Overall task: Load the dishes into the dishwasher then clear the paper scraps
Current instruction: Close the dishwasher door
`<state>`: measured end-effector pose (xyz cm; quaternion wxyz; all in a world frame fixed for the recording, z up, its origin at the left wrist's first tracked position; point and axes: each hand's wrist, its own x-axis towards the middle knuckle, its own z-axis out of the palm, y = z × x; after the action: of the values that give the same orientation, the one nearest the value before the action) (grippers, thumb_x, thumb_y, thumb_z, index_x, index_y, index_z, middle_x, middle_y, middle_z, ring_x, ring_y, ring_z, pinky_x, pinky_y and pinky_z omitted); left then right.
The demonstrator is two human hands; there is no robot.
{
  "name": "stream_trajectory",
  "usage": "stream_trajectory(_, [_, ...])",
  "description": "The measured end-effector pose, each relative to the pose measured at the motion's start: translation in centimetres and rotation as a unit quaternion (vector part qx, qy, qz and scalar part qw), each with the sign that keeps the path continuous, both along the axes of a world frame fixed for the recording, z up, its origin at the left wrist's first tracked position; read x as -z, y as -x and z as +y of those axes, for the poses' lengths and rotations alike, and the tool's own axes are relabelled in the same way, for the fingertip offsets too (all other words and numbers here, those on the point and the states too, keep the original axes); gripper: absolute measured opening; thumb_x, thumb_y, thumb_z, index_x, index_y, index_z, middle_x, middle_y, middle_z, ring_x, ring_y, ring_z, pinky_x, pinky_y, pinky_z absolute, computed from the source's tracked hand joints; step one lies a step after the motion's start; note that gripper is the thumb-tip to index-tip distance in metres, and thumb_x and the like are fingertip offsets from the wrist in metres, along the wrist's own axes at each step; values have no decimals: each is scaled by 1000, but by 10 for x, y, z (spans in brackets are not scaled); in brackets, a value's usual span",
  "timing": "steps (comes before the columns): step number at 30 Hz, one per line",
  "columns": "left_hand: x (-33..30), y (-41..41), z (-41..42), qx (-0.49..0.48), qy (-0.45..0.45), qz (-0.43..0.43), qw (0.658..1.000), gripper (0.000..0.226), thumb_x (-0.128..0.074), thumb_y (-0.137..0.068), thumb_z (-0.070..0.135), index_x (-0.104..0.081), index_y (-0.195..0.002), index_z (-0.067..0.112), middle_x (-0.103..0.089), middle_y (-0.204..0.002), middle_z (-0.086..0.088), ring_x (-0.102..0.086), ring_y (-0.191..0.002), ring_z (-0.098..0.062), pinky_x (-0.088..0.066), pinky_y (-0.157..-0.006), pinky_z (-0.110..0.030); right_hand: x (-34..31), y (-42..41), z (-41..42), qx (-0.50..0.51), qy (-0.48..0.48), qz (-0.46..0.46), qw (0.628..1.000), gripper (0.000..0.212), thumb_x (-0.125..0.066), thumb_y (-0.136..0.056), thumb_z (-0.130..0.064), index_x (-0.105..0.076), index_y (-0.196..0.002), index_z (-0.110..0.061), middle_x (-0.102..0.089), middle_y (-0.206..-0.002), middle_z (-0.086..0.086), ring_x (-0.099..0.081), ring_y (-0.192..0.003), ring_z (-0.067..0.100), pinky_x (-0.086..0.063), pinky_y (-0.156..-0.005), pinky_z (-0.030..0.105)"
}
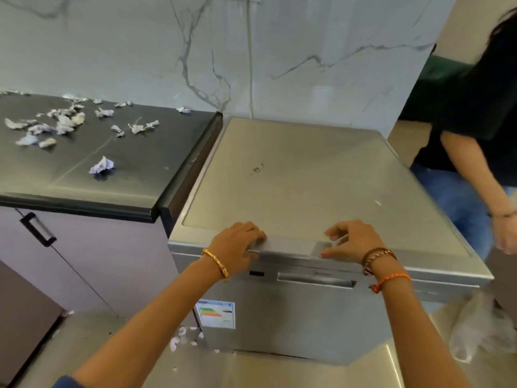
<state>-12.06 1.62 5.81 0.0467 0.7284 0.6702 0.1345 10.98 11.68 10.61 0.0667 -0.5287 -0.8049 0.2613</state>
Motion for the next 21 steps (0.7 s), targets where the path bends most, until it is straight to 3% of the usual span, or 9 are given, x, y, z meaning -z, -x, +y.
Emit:
stream_trajectory(3, [-14, 29, 14, 9, 40, 38, 998, 65, -60, -73, 62, -51, -127, 25, -49, -129, 6, -48, -115, -15, -41, -94, -27, -13, 26, 9, -33, 26, 80, 996, 42, -77, -72, -21, -63, -111, -11, -62, -102, 4, -57, -89, 15, -43, -77, 21])
stream_trajectory(5, [-22, 53, 27, -7, -2, -10, 1000, 82, -37, -67, 82, -57, -120, 22, -55, -123, 2, -54, -109, -19, -45, -91, -32, -25, 46, 25, -50, 10, 104, 993, 42, -76, -73, -23, -62, -112, -14, -60, -101, 0, -57, -92, 15, -43, -74, 17])
stream_trajectory(6, [-24, 68, 38, -28, -45, -64, 997, 83, -34, -69, 81, -60, -117, 18, -58, -118, -2, -57, -104, -21, -48, -88, -34, -32, 58, 37, -62, -5, 109, 992, 43, -76, -74, -24, -61, -113, -16, -60, -101, -3, -57, -93, 14, -43, -71, 14])
stream_trajectory(8, [-31, 97, 61, -90, -120, -124, 981, 61, -50, -79, 59, -60, -117, 12, -59, -116, -7, -57, -102, -25, -46, -88, -35, -43, 79, 61, -99, -24, 108, 989, 45, -75, -74, -27, -59, -116, -20, -59, -103, -6, -57, -97, 12, -41, -68, 8])
stream_trajectory(9, [-35, 112, 75, -125, -130, -120, 976, 50, -60, -82, 44, -57, -120, 11, -56, -120, -9, -54, -106, -27, -44, -91, -34, -49, 92, 74, -120, -27, 106, 987, 48, -75, -74, -28, -57, -119, -21, -57, -106, -8, -56, -99, 11, -40, -69, 6])
stream_trajectory(11, [-41, 140, 103, -179, -117, -99, 972, 50, -67, -82, 27, -50, -126, 11, -47, -130, -10, -46, -117, -29, -40, -96, -35, -60, 117, 100, -146, -27, 116, 982, 56, -75, -75, -27, -51, -126, -24, -52, -115, -10, -52, -103, 9, -40, -71, 8])
stream_trajectory(15, [-53, 196, 151, -240, -68, -32, 968, 62, -69, -79, 23, -42, -133, 12, -36, -138, -9, -36, -125, -30, -40, -97, -38, -81, 172, 146, -154, -90, 178, 968, 70, -75, -74, -22, -39, -134, -23, -38, -124, -11, -39, -111, 5, -33, -86, 13])
stream_trajectory(19, [-55, 244, 185, -297, -92, -41, 949, 62, -70, -76, 11, -43, -132, 13, -34, -139, -6, -34, -127, -28, -44, -95, -38, -87, 251, 181, -99, -156, 310, 933, 65, -75, -74, -16, -45, -131, -17, -38, -119, -11, -42, -107, 6, -33, -77, 2])
stream_trajectory(21, [-50, 270, 204, -289, -45, -35, 955, 63, -70, -77, 14, -40, -133, 15, -31, -141, -3, -32, -129, -25, -42, -99, -37, -85, 287, 192, -105, -165, 320, 927, 63, -75, -74, -15, -46, -130, -15, -42, -122, -6, -44, -109, 9, -35, -83, 6])
